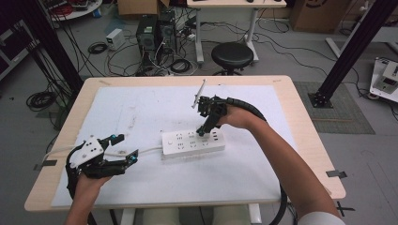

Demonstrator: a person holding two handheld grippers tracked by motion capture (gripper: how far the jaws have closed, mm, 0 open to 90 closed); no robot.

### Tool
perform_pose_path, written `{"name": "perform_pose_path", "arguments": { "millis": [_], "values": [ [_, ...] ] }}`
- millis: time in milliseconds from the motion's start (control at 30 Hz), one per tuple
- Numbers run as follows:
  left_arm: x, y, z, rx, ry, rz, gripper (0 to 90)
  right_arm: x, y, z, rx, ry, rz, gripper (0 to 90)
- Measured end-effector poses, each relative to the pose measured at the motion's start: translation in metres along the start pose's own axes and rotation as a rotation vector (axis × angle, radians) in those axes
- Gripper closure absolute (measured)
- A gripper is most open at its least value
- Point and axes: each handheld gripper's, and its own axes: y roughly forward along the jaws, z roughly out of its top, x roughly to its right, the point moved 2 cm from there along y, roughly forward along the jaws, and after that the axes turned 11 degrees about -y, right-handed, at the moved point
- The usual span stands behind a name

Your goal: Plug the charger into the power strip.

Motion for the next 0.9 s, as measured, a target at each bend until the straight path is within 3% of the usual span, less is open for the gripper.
{"name": "perform_pose_path", "arguments": {
  "millis": [133,267,333,367,433,467,600,733,900],
  "values": [
    [0.001,0.000,0.001,0.003,0.000,-0.003,23.3,-0.004,-0.006,-0.002,0.011,-0.016,-0.009,15.9],
    [0.002,0.002,0.000,0.002,-0.001,-0.008,23.3,-0.006,-0.012,-0.008,0.047,0.012,-0.023,11.6],
    [0.003,0.002,0.001,0.001,0.001,-0.010,23.3,-0.007,-0.015,-0.013,0.072,0.018,-0.013,0.6],
    [0.003,0.002,0.001,0.000,0.003,-0.012,23.3,-0.008,-0.018,-0.016,0.086,0.022,-0.014,0.6],
    [0.003,0.002,0.001,0.000,0.002,-0.014,23.4,-0.008,-0.021,-0.019,0.102,0.047,-0.029,0.6],
    [0.004,0.003,0.001,0.001,0.001,-0.018,23.4,-0.006,-0.028,-0.026,0.127,0.074,-0.066,0.6],
    [0.005,0.007,0.002,0.002,0.003,-0.026,23.4,-0.010,-0.038,-0.037,0.165,0.103,-0.107,0.6],
    [0.007,0.011,0.003,0.006,0.004,-0.034,23.3,-0.018,-0.043,-0.054,0.169,0.143,-0.143,0.7],
    [0.009,0.015,0.005,0.017,0.000,-0.041,23.2,-0.032,-0.049,-0.082,0.221,0.231,-0.164,0.8]
  ]
}}
